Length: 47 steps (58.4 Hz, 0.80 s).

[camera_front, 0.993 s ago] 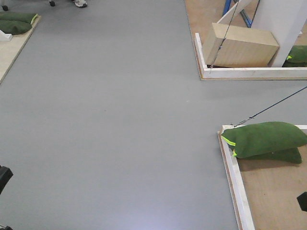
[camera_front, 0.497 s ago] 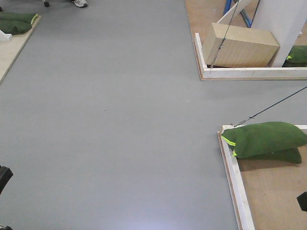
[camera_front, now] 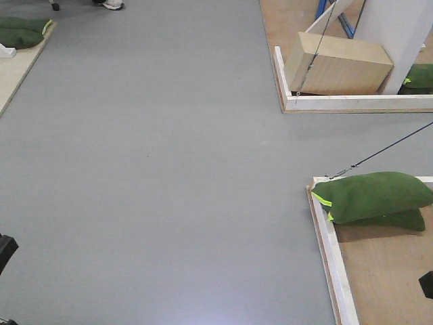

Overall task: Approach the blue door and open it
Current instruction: 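Drive the base forward along the platform toward the blue door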

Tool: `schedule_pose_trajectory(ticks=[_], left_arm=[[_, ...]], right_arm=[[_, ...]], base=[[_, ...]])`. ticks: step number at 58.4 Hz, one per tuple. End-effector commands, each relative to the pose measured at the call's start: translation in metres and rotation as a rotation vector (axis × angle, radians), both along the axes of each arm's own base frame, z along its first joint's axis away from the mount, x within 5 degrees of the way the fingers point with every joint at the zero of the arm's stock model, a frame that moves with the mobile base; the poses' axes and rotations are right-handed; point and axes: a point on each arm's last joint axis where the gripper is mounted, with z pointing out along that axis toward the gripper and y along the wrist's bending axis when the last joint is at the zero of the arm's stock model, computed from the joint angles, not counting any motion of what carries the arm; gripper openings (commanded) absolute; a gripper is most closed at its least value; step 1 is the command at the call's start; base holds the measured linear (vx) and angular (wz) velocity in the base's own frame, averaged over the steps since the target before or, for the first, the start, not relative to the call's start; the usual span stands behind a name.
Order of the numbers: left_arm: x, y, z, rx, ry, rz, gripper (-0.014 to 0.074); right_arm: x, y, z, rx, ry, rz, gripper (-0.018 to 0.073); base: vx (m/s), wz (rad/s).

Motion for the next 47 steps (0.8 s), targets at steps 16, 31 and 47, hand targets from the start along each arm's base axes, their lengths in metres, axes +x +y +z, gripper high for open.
schedule_pose_trajectory(ticks=[16, 31, 47], left_arm=[[-0.0014, 0.0002, 0.0163, -0.046, -0.108, -0.003, 0.0073], [-0.0014, 0.0002, 0.0163, -0.046, -0.108, -0.003, 0.0073], [-0.0014, 0.0002, 0.0163, -0.046, -0.108, -0.003, 0.0073]], right_arm=[[-0.0003, -0.0004, 0.0074, -0.009, -0.095, -0.004, -0.0001], [-0.0003, -0.0004, 0.0072, -0.009, -0.093, -0.004, -0.0001], [-0.0003, -0.0004, 0.0072, -0.009, -0.093, -0.004, -0.0001]], base=[[0.07, 0.0], [0.17, -0.04], [0.25, -0.05]])
